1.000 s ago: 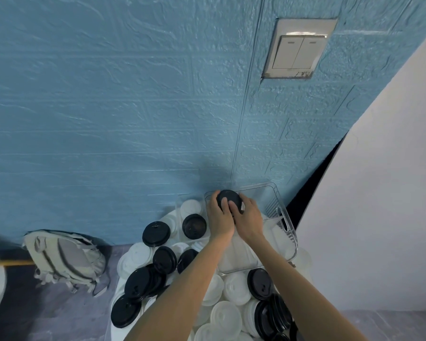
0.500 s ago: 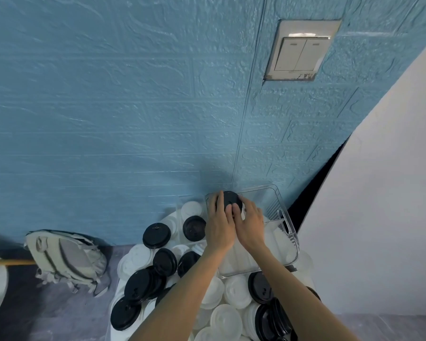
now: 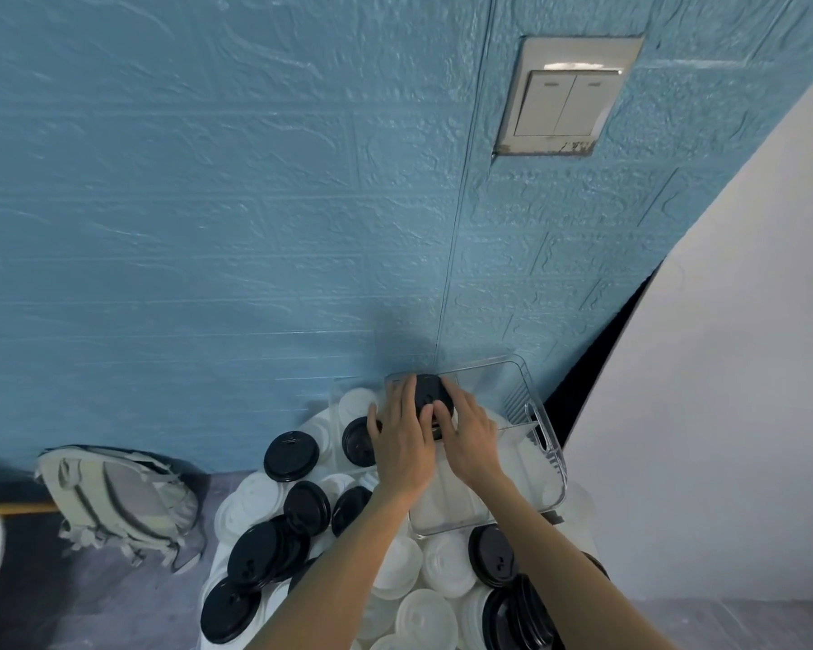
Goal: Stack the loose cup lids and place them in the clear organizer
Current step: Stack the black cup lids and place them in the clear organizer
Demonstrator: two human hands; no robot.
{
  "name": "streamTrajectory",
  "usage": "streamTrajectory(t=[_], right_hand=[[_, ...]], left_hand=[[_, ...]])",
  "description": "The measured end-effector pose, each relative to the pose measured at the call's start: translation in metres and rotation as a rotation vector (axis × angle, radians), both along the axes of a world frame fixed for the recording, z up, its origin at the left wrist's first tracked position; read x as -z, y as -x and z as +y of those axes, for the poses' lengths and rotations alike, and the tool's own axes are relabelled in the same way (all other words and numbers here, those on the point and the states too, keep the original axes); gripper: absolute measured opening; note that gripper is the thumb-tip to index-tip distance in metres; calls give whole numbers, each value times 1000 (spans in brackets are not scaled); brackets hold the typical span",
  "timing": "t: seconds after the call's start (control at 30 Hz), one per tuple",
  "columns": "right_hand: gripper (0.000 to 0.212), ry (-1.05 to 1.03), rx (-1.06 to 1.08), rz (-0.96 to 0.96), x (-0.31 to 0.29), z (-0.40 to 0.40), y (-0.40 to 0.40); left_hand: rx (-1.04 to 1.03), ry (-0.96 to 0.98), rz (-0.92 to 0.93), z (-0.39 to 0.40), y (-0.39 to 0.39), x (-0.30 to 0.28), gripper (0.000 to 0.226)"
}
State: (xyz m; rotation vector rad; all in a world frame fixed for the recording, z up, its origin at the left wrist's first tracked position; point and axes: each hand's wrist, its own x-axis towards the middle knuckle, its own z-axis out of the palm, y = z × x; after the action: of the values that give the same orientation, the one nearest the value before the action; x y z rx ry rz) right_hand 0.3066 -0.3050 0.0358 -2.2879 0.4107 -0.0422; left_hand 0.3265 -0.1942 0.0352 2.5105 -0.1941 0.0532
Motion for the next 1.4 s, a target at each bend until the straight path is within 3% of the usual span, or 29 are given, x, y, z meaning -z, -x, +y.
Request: streamTrajectory(t=[0.2,0.4,0.6,0.83,1.03,1.4], right_hand=[[47,35,-6,43,-2,6,-4],[47,-9,1,57,-7,7,-2],[46,-47,-3,24,-17,10,0],[51,-50,10,-42,-25,13,6],[56,-86,19,-83,-35,18,7],[52,-228,-26,-306,-126,43,10]], left_hand=[[-41,-28,43,4,-2,2,80],[-17,47,111,3,-3,-10,63],[-21,53,37,2,-1,-16,64],[-9,122,100,5,2,-24,66],[-5,213,142,11,8,-41,56],[-28,525,-35,39,3,-110,52]])
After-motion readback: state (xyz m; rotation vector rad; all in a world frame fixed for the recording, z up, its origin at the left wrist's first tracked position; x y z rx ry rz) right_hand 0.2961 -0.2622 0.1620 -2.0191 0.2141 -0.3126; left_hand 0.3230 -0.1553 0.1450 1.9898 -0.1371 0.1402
